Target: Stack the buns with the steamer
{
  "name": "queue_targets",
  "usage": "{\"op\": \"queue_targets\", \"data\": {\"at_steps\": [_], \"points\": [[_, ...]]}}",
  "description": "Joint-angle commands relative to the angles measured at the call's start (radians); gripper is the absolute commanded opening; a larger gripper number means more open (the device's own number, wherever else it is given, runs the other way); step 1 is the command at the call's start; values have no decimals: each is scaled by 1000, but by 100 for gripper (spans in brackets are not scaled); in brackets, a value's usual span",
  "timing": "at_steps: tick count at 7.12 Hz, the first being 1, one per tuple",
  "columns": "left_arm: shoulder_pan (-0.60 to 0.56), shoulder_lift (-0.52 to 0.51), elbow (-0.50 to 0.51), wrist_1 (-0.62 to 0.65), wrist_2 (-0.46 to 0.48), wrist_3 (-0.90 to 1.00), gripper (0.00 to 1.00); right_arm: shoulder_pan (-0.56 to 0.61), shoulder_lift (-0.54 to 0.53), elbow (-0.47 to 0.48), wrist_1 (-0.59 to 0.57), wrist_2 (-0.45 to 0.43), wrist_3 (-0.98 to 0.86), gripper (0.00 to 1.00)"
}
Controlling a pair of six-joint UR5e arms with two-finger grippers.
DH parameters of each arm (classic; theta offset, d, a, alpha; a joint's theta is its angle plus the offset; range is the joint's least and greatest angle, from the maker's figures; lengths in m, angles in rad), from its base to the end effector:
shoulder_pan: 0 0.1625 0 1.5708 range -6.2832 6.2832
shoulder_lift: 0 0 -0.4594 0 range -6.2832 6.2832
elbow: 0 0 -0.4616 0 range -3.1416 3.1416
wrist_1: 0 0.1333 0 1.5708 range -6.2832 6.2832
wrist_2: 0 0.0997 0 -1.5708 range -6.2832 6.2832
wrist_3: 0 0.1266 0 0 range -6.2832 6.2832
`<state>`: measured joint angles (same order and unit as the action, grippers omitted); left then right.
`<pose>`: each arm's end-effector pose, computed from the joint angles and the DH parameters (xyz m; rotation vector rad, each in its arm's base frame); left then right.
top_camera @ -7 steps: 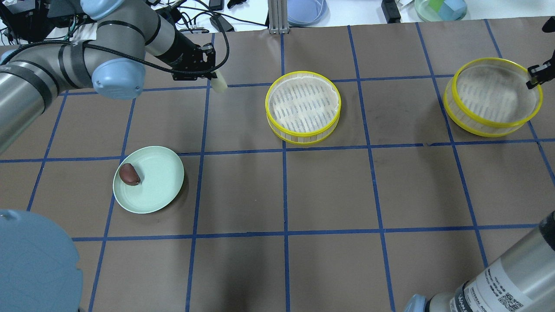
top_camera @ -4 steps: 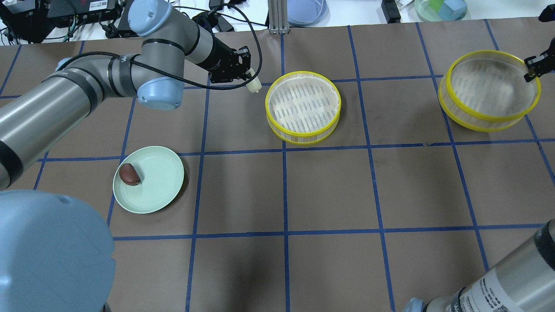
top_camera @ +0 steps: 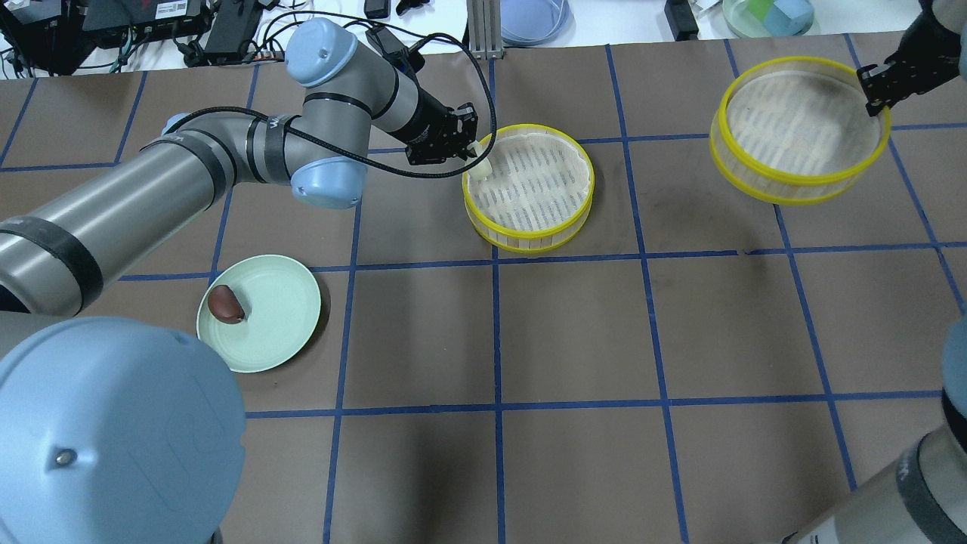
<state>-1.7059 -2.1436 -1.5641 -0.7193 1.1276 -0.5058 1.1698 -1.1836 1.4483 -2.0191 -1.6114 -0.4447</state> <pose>-0.2891 -0.7342 0.2193 0.4008 -2.5995 0.1719 -0.1709 -0.7314 0.3610 0.0604 -3.0202 0.2284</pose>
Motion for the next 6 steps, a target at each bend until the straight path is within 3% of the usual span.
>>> {"op": "queue_targets", "data": {"at_steps": [1,2,6], "points": [[-3,-21,-4,-5,1,-5,34,91,-54,43,5,-4,153,0],[-3,-21,-1,-6,1,-11,96,120,-65,46,8,-15,184,0],[-3,-18,6,-6,6,-25,100,224,-79,47,25,-30,343,0]]}}
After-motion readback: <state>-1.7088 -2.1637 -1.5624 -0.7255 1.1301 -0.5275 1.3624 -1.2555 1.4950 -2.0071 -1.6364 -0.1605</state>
